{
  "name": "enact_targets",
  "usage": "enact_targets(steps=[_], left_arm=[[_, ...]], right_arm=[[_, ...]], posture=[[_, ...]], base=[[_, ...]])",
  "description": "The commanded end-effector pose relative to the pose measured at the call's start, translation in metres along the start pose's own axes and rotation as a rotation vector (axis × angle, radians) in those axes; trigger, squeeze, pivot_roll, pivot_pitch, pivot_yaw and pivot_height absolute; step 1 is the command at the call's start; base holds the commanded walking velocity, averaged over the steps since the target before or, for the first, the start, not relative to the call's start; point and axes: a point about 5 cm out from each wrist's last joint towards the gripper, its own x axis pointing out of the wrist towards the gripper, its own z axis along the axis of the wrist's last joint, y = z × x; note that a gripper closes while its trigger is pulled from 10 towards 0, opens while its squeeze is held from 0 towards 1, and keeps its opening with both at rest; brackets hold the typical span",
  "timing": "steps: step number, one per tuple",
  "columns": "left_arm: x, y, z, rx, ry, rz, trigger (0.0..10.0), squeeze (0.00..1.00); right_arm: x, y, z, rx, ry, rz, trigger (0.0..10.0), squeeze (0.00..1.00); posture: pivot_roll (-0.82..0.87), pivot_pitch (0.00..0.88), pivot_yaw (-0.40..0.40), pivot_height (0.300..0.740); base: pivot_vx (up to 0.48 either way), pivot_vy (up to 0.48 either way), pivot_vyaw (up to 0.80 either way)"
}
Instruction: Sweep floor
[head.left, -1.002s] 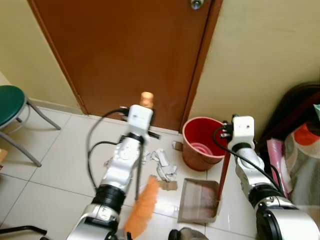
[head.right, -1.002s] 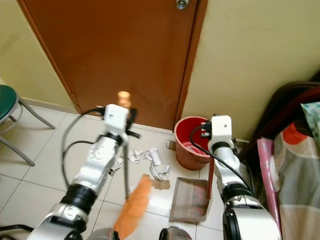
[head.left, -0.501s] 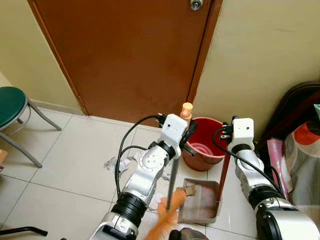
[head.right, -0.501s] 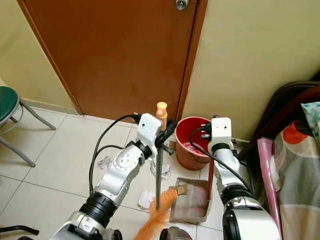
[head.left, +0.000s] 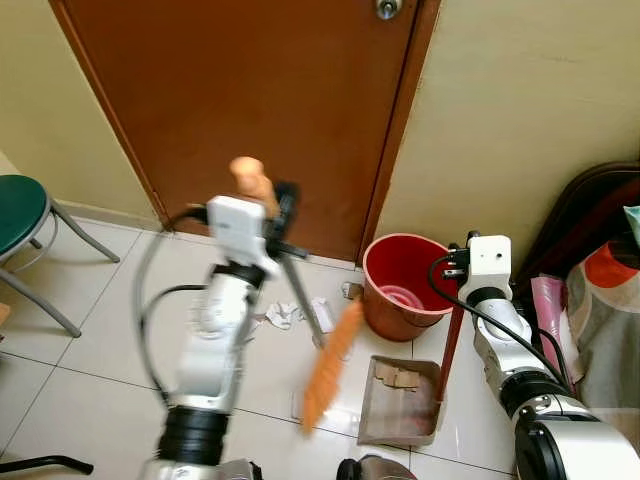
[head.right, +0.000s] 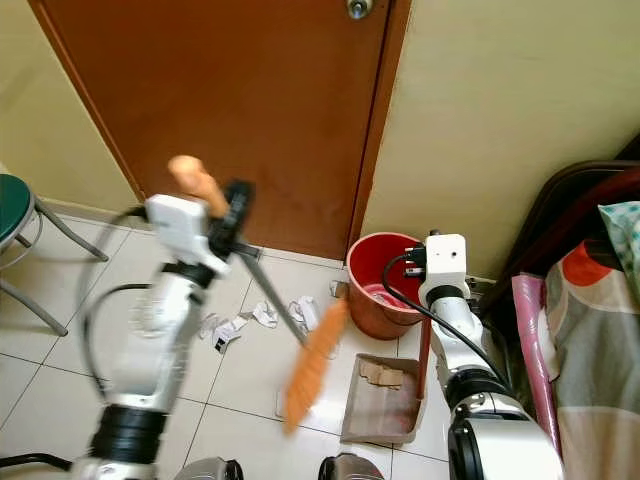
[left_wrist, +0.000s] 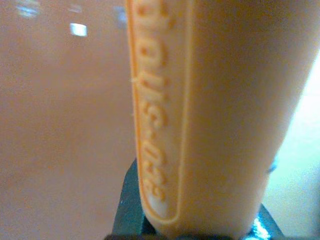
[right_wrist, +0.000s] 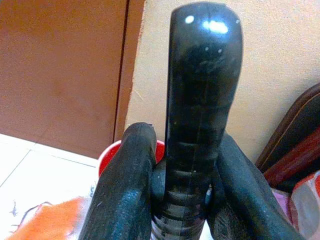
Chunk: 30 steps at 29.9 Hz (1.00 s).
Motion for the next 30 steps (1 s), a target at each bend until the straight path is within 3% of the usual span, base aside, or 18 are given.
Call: enact_targets(steps=[1,3,5,12,14,23,29,30], left_arm=[[-0.004,0.002,0.008,-0.018,-0.018,0.002,10.0,0.00],[-0.007,0.004,0.008,-0.015,-0.013,0.006,10.0,0.00],[-0.022,0.010,-0.004,0.003,0.057,0.031,10.0,0.00],[-0.030,0.011,-0.017,0.037,0.107,0.066,10.0,0.00],[-0.037,0.020,-0.023,0.120,0.154,0.131,10.0,0.00],[-0.036,0.032,-0.025,0.170,0.164,0.176,10.0,0.00],[-0.038,0.040,-0.029,0.218,0.180,0.209,10.0,0.00],[-0.040,0.044,-0.032,0.253,0.189,0.235,10.0,0.00]], right_arm=[[0.001,-0.005,0.002,-0.009,-0.007,-0.007,10.0,0.00],[0.001,-0.006,0.002,-0.010,-0.007,-0.008,10.0,0.00],[0.002,-0.007,0.004,-0.010,-0.012,-0.009,10.0,0.00],[0.006,-0.012,0.013,0.065,-0.037,-0.017,10.0,0.00],[0.008,-0.019,0.023,0.083,-0.083,-0.012,10.0,0.00],[0.005,-0.030,0.033,0.129,-0.140,0.023,10.0,0.00],[0.002,-0.028,0.040,0.152,-0.181,0.061,10.0,0.00],[-0.001,-0.025,0.044,0.195,-0.190,0.076,10.0,0.00]], posture=[[0.00,0.092,-0.025,0.740],[0.00,0.092,-0.025,0.740],[0.00,0.081,-0.028,0.740],[0.00,0.061,-0.029,0.740],[-0.01,0.053,-0.025,0.740],[-0.02,0.037,-0.018,0.740],[-0.02,0.023,-0.011,0.740],[-0.02,0.023,-0.011,0.740]], base=[[0.000,0.000,0.00],[0.000,0.000,0.00],[0.000,0.000,0.00],[0.000,0.000,0.00],[0.000,0.000,0.00],[0.000,0.000,0.00],[0.000,0.000,0.00],[0.000,0.000,0.00]])
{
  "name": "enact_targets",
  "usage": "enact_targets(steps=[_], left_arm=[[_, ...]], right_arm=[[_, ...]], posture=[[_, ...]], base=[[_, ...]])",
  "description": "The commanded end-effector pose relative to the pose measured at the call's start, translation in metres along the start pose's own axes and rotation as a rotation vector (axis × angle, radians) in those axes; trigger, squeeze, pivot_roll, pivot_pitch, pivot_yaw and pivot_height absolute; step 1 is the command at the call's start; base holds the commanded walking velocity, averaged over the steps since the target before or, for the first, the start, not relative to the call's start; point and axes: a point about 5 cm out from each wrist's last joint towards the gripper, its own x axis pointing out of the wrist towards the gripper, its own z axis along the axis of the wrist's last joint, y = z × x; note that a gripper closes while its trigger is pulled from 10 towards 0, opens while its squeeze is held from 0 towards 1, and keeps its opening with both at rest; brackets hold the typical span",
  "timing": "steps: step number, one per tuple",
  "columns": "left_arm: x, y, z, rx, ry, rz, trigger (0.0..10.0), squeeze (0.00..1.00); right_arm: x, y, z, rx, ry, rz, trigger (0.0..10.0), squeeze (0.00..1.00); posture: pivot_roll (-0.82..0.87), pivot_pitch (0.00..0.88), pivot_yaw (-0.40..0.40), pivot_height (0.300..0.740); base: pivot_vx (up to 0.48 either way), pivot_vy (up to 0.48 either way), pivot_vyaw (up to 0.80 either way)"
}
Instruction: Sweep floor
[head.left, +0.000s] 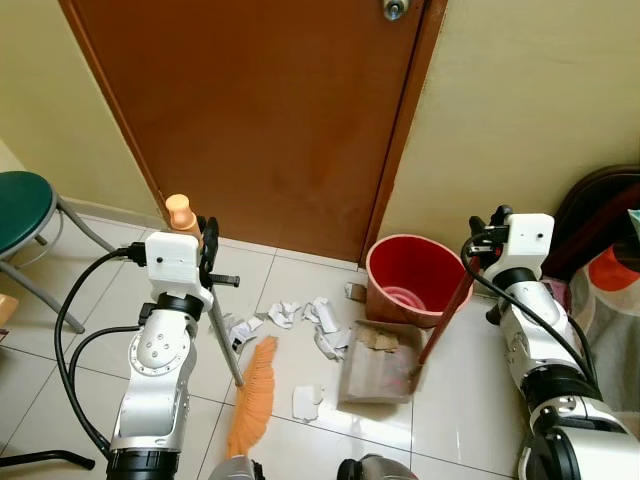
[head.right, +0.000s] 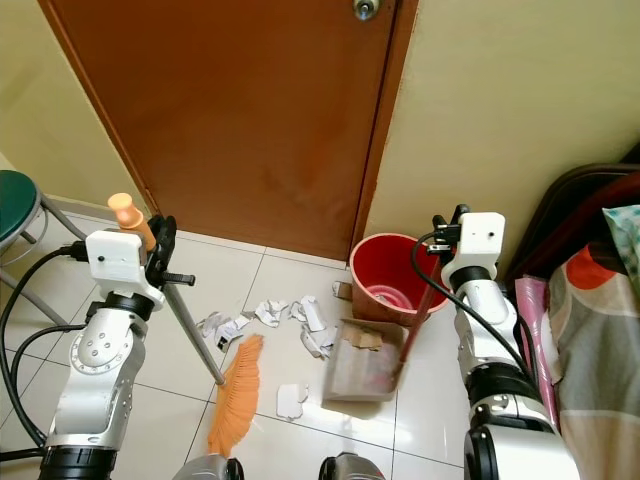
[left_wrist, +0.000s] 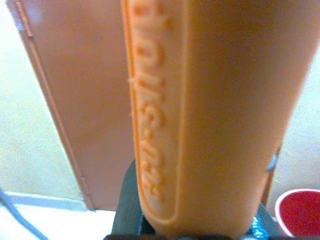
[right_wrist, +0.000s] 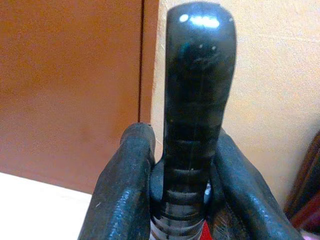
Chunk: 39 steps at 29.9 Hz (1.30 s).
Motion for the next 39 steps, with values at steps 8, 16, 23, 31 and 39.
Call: enact_targets(steps=[8,16,23,31,39], left_arm=[[-0.005,0.007,-0.013,0.072,0.028,0.036,10.0,0.00],[-0.001,-0.009,-0.018,0.051,0.034,0.004,10.0,0.00],[0.009,-0.014,-0.009,0.023,0.003,0.006,10.0,0.00],[0.013,-0.018,-0.004,0.007,-0.018,0.010,10.0,0.00],[0.013,-0.020,-0.003,0.004,-0.028,0.003,10.0,0.00]], right_arm=[[-0.002,0.010,0.035,0.159,-0.090,0.018,10.0,0.00],[0.005,0.013,0.080,0.290,-0.149,0.007,10.0,0.00],[0.017,0.015,0.117,0.368,-0.204,0.014,10.0,0.00],[0.029,0.016,0.148,0.372,-0.268,0.024,10.0,0.00],[0.028,-0.008,0.187,0.312,-0.380,-0.039,10.0,0.00]], posture=[[-0.03,0.017,-0.011,0.740],[-0.05,0.017,-0.024,0.740],[-0.04,0.013,-0.035,0.740],[-0.03,0.000,-0.050,0.740],[-0.04,0.000,-0.055,0.740]], base=[[0.000,0.000,0.00],[0.000,0.000,0.00],[0.000,0.000,0.00],[0.000,0.000,0.00],[0.000,0.000,0.00]])
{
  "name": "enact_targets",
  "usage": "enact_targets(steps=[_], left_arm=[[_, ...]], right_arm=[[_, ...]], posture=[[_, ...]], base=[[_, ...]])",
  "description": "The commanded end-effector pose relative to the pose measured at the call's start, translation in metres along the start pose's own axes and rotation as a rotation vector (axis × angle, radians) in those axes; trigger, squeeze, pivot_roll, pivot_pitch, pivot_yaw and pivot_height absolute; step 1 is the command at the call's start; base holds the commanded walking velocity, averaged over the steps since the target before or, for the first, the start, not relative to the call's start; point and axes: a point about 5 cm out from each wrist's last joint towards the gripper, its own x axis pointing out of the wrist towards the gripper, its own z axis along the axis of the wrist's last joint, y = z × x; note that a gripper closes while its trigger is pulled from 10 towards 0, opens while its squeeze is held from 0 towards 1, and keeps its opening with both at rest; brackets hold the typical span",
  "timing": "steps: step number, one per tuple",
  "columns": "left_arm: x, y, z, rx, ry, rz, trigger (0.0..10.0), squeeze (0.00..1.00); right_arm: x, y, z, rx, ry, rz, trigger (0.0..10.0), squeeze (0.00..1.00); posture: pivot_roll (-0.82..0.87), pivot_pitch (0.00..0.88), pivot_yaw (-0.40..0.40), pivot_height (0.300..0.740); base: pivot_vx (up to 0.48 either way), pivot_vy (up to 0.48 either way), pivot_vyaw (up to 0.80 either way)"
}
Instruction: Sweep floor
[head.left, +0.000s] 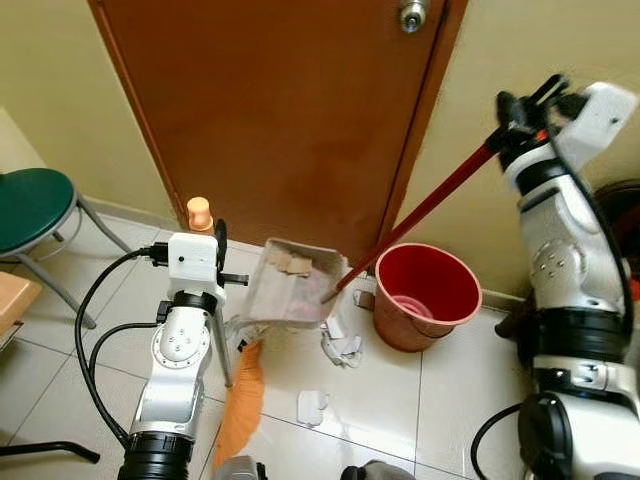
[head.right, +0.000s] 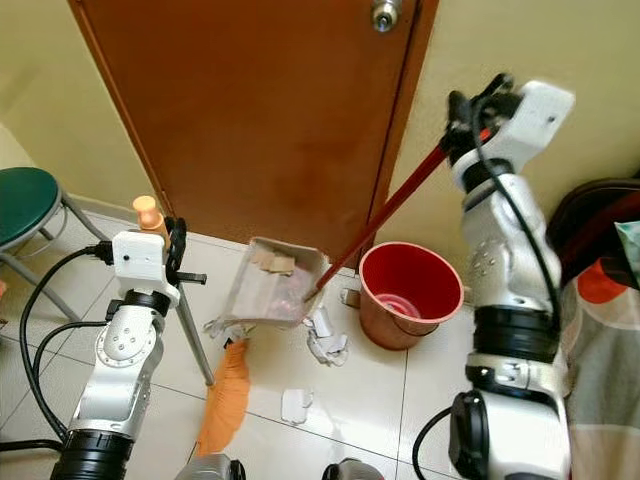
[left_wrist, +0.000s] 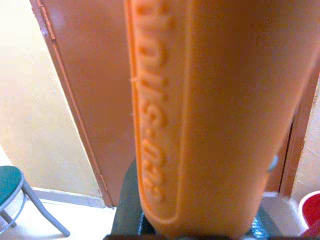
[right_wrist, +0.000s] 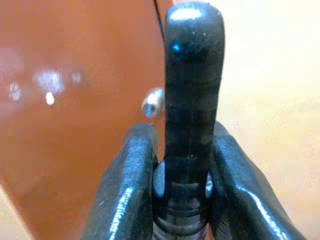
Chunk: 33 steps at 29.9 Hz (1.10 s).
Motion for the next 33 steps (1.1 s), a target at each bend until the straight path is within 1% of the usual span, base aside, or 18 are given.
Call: enact_targets(steps=[1,2,5,8,9,10,12,13,15,18,20,21,22,24,26,29,31,33], left_arm=[[0.004,0.000,0.006,-0.018,-0.034,0.003,10.0,0.00],[0.007,0.001,0.006,-0.017,-0.033,0.004,10.0,0.00],[0.009,0.001,0.007,-0.017,-0.034,0.002,10.0,0.00],[0.007,-0.003,0.006,-0.020,-0.036,-0.008,10.0,0.00],[0.007,-0.003,0.006,-0.020,-0.036,-0.008,10.0,0.00],[0.007,-0.003,0.005,-0.020,-0.034,-0.008,10.0,0.00],[0.007,-0.003,0.004,-0.021,-0.034,-0.009,10.0,0.00],[0.008,-0.004,0.004,-0.022,-0.034,-0.011,10.0,0.00],[0.009,-0.005,0.005,-0.024,-0.035,-0.014,10.0,0.00],[0.009,-0.006,0.005,-0.024,-0.037,-0.018,10.0,0.00],[0.009,-0.006,0.005,-0.025,-0.037,-0.016,10.0,0.00],[0.009,-0.005,0.005,-0.026,-0.035,-0.014,10.0,0.00],[0.009,-0.005,0.005,-0.026,-0.035,-0.014,10.0,0.00],[0.009,-0.006,0.004,-0.027,-0.034,-0.015,10.0,0.00],[0.010,-0.006,0.004,-0.026,-0.034,-0.020,10.0,0.00],[0.010,-0.007,0.005,-0.025,-0.034,-0.023,10.0,0.00],[0.010,-0.006,0.004,-0.020,-0.029,-0.015,10.0,0.00],[0.010,-0.006,0.005,-0.022,-0.032,-0.016,10.0,0.00]], right_arm=[[0.005,-0.009,0.031,-0.029,-0.099,-0.012,10.0,0.00],[0.004,-0.015,0.036,-0.051,-0.109,-0.024,10.0,0.00],[0.002,-0.019,0.039,-0.057,-0.111,-0.034,10.0,0.00],[-0.004,-0.032,0.052,-0.162,-0.147,-0.064,10.0,0.00],[-0.004,-0.032,0.052,-0.162,-0.147,-0.064,10.0,0.00],[-0.004,-0.037,0.059,-0.230,-0.176,-0.081,10.0,0.00],[-0.003,-0.038,0.065,-0.246,-0.195,-0.084,10.0,0.00],[0.000,-0.038,0.072,-0.289,-0.226,-0.078,10.0,0.00],[0.004,-0.033,0.078,-0.356,-0.255,-0.055,10.0,0.00],[0.006,-0.029,0.079,-0.421,-0.272,-0.038,10.0,0.00],[0.007,-0.027,0.079,-0.455,-0.278,-0.023,10.0,0.00],[0.008,-0.025,0.076,-0.498,-0.274,-0.011,10.0,0.00],[0.008,-0.025,0.076,-0.498,-0.274,-0.011,10.0,0.00],[0.008,-0.022,0.071,-0.550,-0.272,0.022,10.0,0.00],[0.008,-0.016,0.061,-0.631,-0.267,0.080,10.0,0.00],[0.007,-0.008,0.051,-0.676,-0.263,0.137,10.0,0.00],[0.006,0.002,0.044,-0.739,-0.270,0.209,10.0,0.00],[0.000,0.019,0.029,-0.820,-0.279,0.332,10.0,0.00]], posture=[[-0.04,0.000,-0.054,0.740],[-0.05,0.000,-0.053,0.740],[-0.06,0.000,-0.047,0.740],[-0.07,0.000,-0.046,0.740],[-0.07,0.000,-0.046,0.740],[-0.07,0.000,-0.046,0.740],[-0.07,0.000,-0.046,0.740],[-0.07,0.000,-0.046,0.740],[-0.07,0.000,-0.046,0.740],[-0.06,0.000,-0.046,0.740],[-0.06,0.000,-0.046,0.740],[-0.06,0.000,-0.046,0.740],[-0.06,0.000,-0.046,0.740],[-0.06,0.000,-0.046,0.740],[-0.06,0.000,-0.045,0.740],[-0.06,0.000,-0.045,0.740],[-0.06,0.000,-0.045,0.740],[-0.06,0.000,-0.043,0.740]], base=[[0.000,0.000,0.00],[0.000,0.000,0.00],[0.000,0.000,0.00],[0.000,0.000,0.00],[0.000,0.000,0.00],[0.000,0.000,0.00],[0.000,0.000,0.00],[0.000,0.000,0.00],[0.000,0.000,0.00],[0.000,0.000,0.00],[0.000,0.000,0.00],[0.000,0.000,0.00],[0.000,0.000,0.00],[0.000,0.000,0.00],[0.000,0.000,0.00],[0.000,0.000,0.00],[0.000,0.000,0.00],[0.000,0.000,0.00]])
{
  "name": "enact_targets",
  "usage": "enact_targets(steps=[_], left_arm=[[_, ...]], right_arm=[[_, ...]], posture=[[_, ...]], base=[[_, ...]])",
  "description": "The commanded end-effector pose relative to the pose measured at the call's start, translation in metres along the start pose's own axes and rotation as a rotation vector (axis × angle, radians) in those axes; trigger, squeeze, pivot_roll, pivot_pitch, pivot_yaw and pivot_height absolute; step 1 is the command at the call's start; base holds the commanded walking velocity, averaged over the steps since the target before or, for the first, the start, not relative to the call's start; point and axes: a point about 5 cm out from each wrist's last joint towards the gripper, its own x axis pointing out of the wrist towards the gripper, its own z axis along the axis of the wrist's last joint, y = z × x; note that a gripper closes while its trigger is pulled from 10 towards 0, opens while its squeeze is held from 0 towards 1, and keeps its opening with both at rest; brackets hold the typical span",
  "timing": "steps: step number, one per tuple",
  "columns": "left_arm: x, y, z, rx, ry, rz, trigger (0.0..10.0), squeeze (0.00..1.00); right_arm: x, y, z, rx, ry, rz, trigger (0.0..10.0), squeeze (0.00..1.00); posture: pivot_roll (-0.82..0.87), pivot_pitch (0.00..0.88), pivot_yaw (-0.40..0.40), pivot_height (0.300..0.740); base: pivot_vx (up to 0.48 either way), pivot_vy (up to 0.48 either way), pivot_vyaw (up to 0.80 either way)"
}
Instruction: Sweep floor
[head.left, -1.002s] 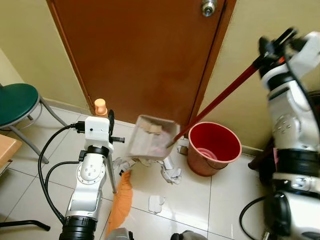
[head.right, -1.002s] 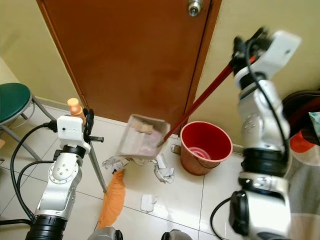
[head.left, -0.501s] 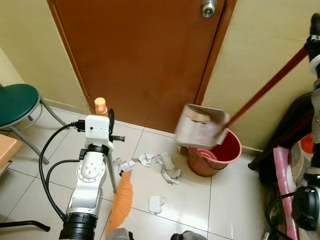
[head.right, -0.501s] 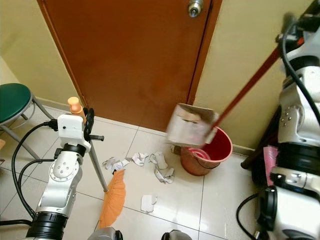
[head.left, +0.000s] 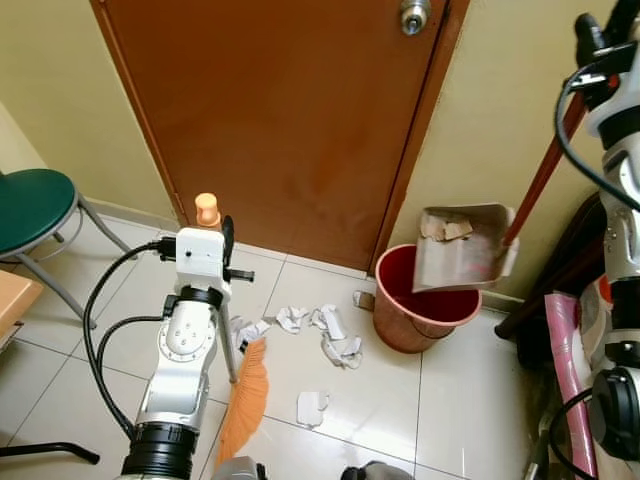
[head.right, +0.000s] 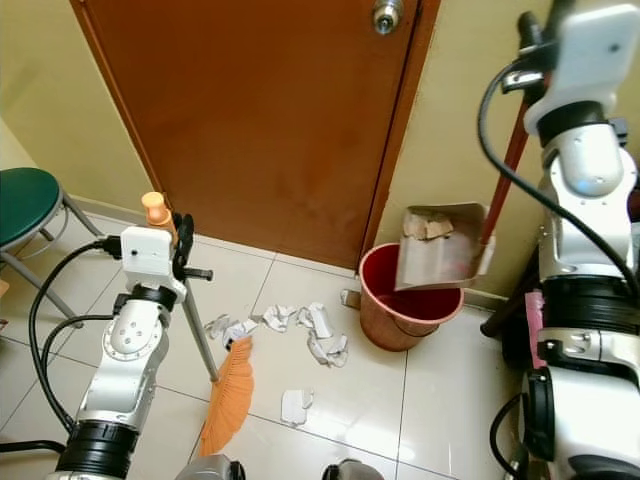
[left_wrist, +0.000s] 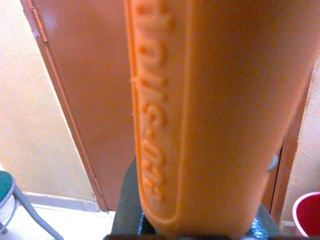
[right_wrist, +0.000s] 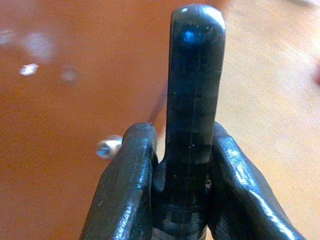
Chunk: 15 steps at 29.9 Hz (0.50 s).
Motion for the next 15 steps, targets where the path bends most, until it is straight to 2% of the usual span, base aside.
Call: enact_targets(steps=[1,4,5,6,9,13,15], left_arm=[[0.003,-0.002,0.005,-0.017,-0.029,-0.001,10.0,0.00],[0.003,-0.003,0.005,-0.018,-0.031,-0.005,10.0,0.00],[0.003,-0.003,0.005,-0.018,-0.031,-0.005,10.0,0.00],[0.003,-0.003,0.005,-0.020,-0.030,-0.005,10.0,0.00],[0.004,-0.004,0.005,-0.022,-0.030,-0.006,10.0,0.00],[0.004,-0.005,0.005,-0.025,-0.030,-0.006,10.0,0.00],[0.004,-0.005,0.005,-0.026,-0.030,-0.006,10.0,0.00]], right_arm=[[0.000,0.012,0.013,-0.076,-0.091,0.080,10.0,0.00],[-0.005,0.031,0.012,-0.137,-0.121,0.193,10.0,0.00],[-0.005,0.031,0.012,-0.137,-0.121,0.193,10.0,0.00],[-0.010,0.039,0.009,-0.158,-0.129,0.233,10.0,0.00],[-0.015,0.048,0.007,-0.193,-0.143,0.279,10.0,0.00],[-0.021,0.062,0.001,-0.175,-0.148,0.311,10.0,0.00],[-0.022,0.064,0.000,-0.172,-0.149,0.311,10.0,0.00]], posture=[[-0.06,0.000,-0.043,0.740],[-0.05,0.000,-0.045,0.740],[-0.05,0.000,-0.045,0.740],[-0.06,0.000,-0.046,0.740],[-0.06,0.000,-0.048,0.740],[-0.06,0.000,-0.052,0.740],[-0.06,0.000,-0.052,0.740]], base=[[0.000,0.000,0.00],[0.000,0.000,0.00],[0.000,0.000,0.00],[0.000,0.000,0.00],[0.000,0.000,0.00],[0.000,0.000,0.00],[0.000,0.000,0.00]])
